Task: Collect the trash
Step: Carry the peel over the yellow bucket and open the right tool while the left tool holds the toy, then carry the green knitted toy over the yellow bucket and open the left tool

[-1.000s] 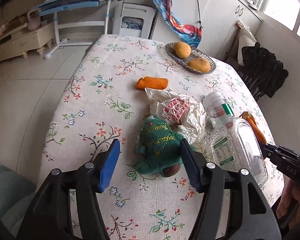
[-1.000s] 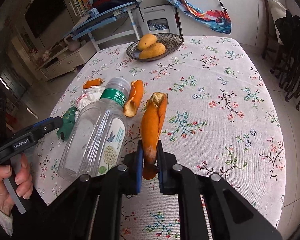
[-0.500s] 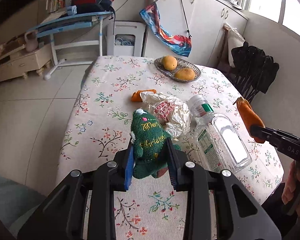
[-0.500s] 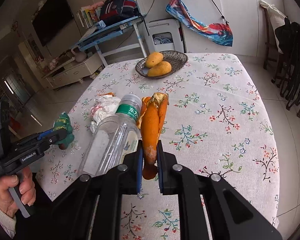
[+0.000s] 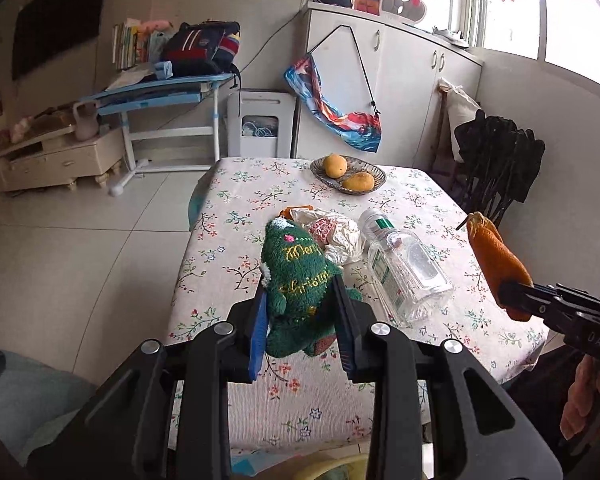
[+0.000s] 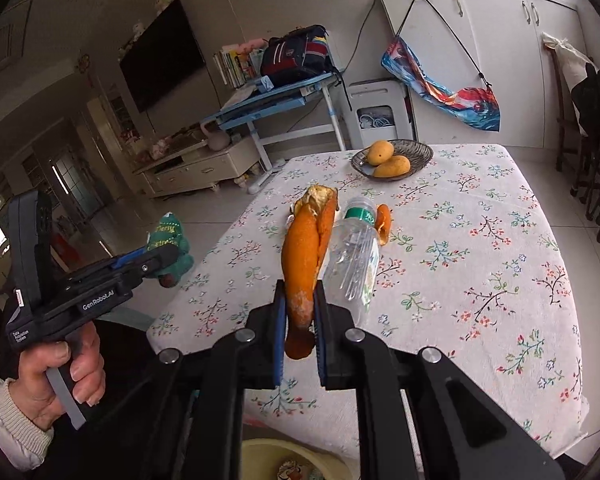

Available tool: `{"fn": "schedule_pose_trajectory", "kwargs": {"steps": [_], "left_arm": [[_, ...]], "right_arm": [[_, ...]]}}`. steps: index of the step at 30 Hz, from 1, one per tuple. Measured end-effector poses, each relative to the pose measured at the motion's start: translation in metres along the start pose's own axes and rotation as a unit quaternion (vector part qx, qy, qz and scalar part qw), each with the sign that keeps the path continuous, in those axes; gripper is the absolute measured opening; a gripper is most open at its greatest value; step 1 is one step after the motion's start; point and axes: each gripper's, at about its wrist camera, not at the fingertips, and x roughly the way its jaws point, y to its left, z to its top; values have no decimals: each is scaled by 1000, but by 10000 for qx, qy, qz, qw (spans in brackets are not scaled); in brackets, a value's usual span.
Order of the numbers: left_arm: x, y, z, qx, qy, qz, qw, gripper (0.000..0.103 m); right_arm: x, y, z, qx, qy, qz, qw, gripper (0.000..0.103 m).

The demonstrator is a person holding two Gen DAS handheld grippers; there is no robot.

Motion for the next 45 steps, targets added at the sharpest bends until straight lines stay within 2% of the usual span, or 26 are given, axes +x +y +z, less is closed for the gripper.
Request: {"fn": "schedule_pose_trajectory", "kwargs": {"steps": [4, 7, 10, 15, 17, 20, 21, 22, 26, 30, 34, 37, 41, 45], "left_arm": [[-17, -1, -10, 67, -40, 35, 10000, 28], [-27, -1, -17, 102, -46, 48, 9999, 28], [-36, 0, -21, 120, -73, 56, 9999, 28], [-48, -1, -25, 167, -132, 69, 9997, 28], [-53, -2, -28, 176, -142, 58, 9997, 28], [-60, -3, -31, 200, -151, 69, 9997, 29], [-61, -4, -32, 205, -148, 65, 9997, 29], [-62, -4, -33, 215, -148, 66, 9996, 28], [-68, -9, -38, 268, -126, 71, 9995, 29], [-74, -17, -42, 370, -124, 70, 9992, 29], [-82, -25, -47, 505, -137, 76, 9986, 29], [-87, -33, -51, 626, -127, 65, 9979, 29], [-91, -45, -62, 817, 10, -51, 9966, 29], [-86, -62, -82, 1107, 365, -253, 9929, 29]], "right_arm": [[-2, 19, -24, -151, 311, 215, 9992, 13], [1, 37, -43, -324, 682, 413, 9963, 13], [11, 53, -65, -534, 1235, 622, 9890, 13], [36, 75, -110, -893, 2360, 806, 9643, 14], [45, 81, -124, -1083, 2702, 754, 9537, 14], [56, 84, -134, -1145, 3050, 751, 9425, 25], [56, 83, -133, -1170, 2999, 664, 9444, 37], [53, 82, -133, -1151, 2943, 663, 9464, 40], [41, 71, -120, -877, 2465, 585, 9634, 42], [15, 62, -108, -575, 1637, 369, 9841, 52], [-11, 47, -90, -236, 801, 33, 9965, 56], [-28, 38, -83, -42, 273, -298, 9992, 59], [-50, 29, -77, 128, -363, -731, 9966, 65], [-67, 19, -71, 286, -770, -962, 9920, 68]]}}
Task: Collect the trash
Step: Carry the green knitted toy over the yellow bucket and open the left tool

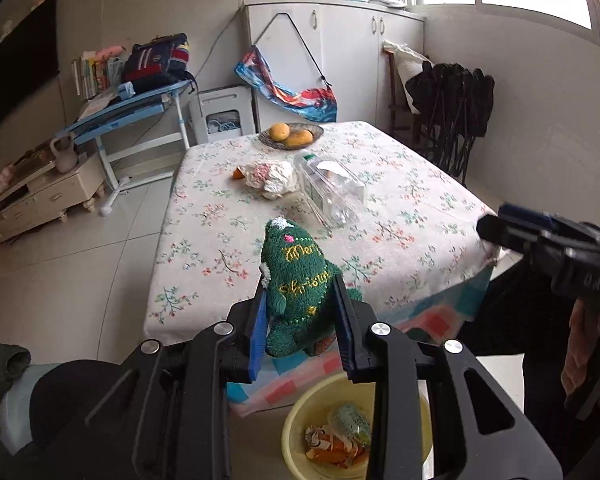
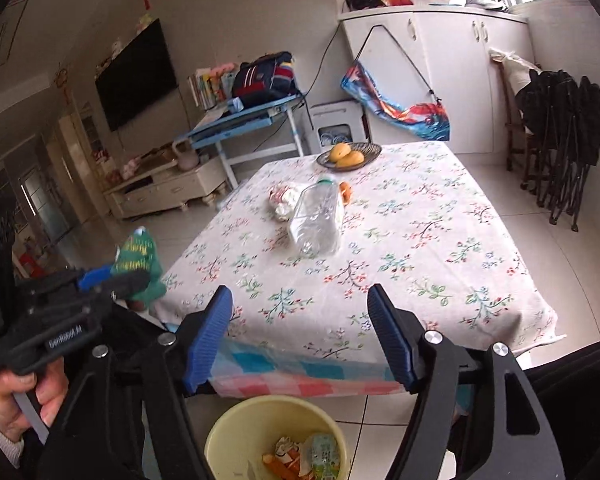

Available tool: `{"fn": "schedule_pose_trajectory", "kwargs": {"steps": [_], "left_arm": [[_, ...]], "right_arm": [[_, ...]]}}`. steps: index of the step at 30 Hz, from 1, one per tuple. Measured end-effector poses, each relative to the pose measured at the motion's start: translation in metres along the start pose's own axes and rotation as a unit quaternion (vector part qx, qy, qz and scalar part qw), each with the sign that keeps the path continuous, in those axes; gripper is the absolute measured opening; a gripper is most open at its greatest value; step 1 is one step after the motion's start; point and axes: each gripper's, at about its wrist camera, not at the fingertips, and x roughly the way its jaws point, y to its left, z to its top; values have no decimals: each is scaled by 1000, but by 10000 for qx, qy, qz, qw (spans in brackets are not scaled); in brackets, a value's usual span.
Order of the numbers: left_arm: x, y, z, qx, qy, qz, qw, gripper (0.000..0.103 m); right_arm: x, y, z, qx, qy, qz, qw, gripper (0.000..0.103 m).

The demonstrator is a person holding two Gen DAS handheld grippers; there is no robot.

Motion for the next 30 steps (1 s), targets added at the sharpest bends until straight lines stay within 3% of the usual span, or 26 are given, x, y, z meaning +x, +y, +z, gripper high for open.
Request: {"fn": "schedule_pose_trajectory", "kwargs": {"steps": [9, 16, 18, 22, 25, 27, 30], "left_arm": [[26, -44, -37, 882, 980, -617, 9893, 29], [42, -67, -64, 1488, 1980, -1112, 9624, 37], [43, -68, -67, 1541, 2053, -1130, 9599, 40], [38, -55, -58, 1249, 1868, -1005, 9692, 53], [36, -43, -50, 1033, 1698, -884, 9761, 54], [30, -34, -41, 885, 1345, -558, 9854, 58], [12, -18, -24, 600, 568, 114, 9965, 75]], "right_arm": [[1, -12, -2, 140, -144, -132, 9997, 69], [0, -13, -3, 136, -111, -141, 9997, 69], [-1, -14, -4, 151, -108, -151, 9997, 70], [-1, -15, -4, 183, -111, -170, 9996, 71], [0, -16, -4, 179, -103, -186, 9996, 71], [-1, -16, -4, 162, -129, -208, 9996, 71], [-4, -13, -4, 75, -208, -284, 9994, 72]]}}
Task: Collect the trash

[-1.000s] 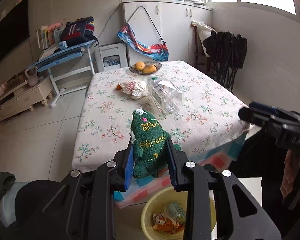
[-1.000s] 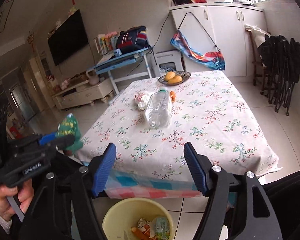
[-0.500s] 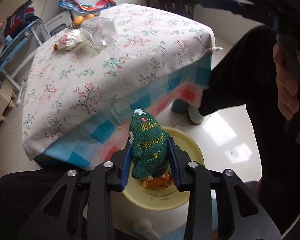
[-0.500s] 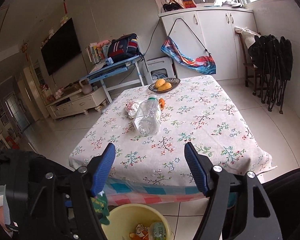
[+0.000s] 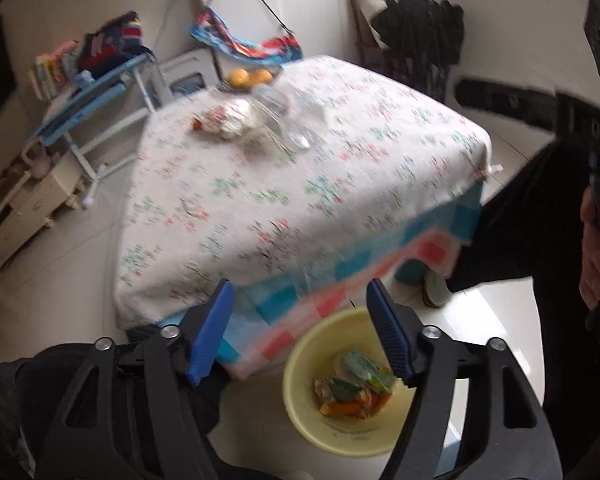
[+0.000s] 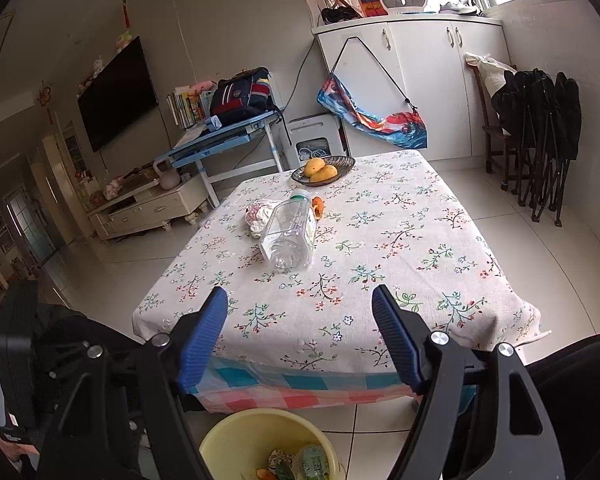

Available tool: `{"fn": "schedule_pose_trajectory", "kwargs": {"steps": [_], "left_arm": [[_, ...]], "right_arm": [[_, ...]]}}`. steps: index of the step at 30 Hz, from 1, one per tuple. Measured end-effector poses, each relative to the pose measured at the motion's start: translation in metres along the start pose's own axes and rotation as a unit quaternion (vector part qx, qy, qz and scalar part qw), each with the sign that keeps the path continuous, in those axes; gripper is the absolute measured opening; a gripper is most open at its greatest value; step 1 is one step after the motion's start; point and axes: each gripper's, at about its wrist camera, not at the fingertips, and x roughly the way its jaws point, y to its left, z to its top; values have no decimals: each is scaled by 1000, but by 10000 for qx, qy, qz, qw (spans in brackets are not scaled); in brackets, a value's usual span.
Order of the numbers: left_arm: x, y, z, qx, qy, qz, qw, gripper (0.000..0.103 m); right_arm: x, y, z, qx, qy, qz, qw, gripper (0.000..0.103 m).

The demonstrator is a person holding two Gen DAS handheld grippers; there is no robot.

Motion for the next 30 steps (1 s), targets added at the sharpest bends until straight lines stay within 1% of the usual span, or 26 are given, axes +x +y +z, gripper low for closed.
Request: {"fn": "schedule_pose_trajectory", "kwargs": {"steps": [1, 3, 6, 10, 15, 30], "left_arm": [[-7, 7, 4, -165, -232, 223, 9993, 82], [-18, 23, 12, -531, -516, 416, 9964, 84], [-27, 40, 18, -945, -668, 608, 9914, 84], [-33, 52, 20, -1220, -782, 781, 9864, 85], [-41, 55, 19, -1319, -925, 915, 9827, 87], [-45, 55, 18, -1364, -1024, 1041, 9798, 88]], "right_arm": [[-2, 2, 0, -73, -46, -43, 10000, 72], [-5, 8, 1, -251, -163, -133, 9995, 74], [-11, 19, 1, -532, -375, -252, 9976, 77], [-15, 28, 1, -813, -537, -321, 9947, 79], [-15, 31, 0, -918, -566, -340, 9936, 80], [-11, 28, 1, -914, -528, -326, 9939, 82]]}}
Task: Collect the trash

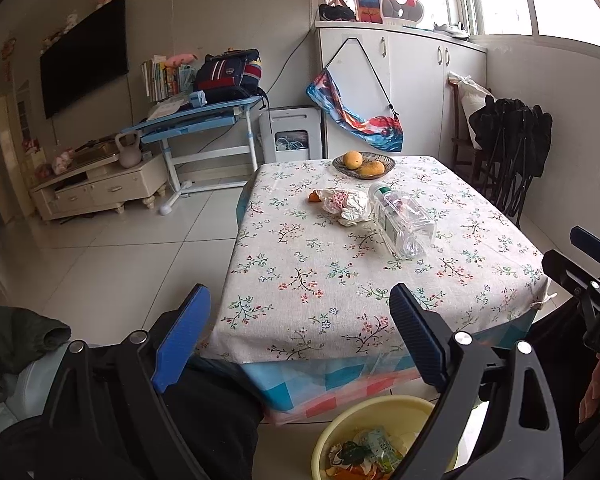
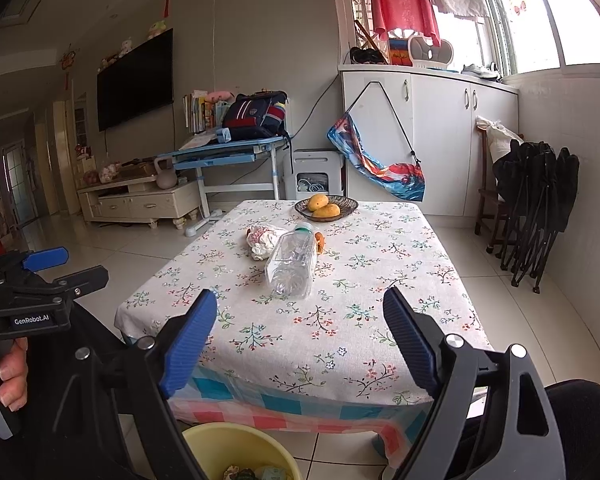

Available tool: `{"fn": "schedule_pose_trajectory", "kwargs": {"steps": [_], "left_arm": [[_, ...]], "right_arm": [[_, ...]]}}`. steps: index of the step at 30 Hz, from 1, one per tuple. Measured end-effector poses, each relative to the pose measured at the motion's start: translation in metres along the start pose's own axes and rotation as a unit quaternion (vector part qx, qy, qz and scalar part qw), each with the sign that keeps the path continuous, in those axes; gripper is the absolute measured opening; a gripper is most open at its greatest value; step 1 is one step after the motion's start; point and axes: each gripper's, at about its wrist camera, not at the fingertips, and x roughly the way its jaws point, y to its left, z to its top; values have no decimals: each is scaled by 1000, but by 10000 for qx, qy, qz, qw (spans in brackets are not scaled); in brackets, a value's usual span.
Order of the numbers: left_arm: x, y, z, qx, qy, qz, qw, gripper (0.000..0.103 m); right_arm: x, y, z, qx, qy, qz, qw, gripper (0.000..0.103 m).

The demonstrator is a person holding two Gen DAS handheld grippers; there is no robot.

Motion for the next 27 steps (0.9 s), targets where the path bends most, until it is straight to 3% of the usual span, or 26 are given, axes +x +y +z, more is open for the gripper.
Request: {"fn": "schedule_pose_trajectory", "kwargs": {"steps": [16, 27], "left_arm": [[2, 8, 2, -99, -92, 146, 9998, 88], [37, 29, 14, -398, -6, 309, 9987, 88]], "right_arm": [[5, 3, -1, 21, 93, 80, 9999, 84], [22, -7, 6, 284, 351, 253, 9987, 84]]}}
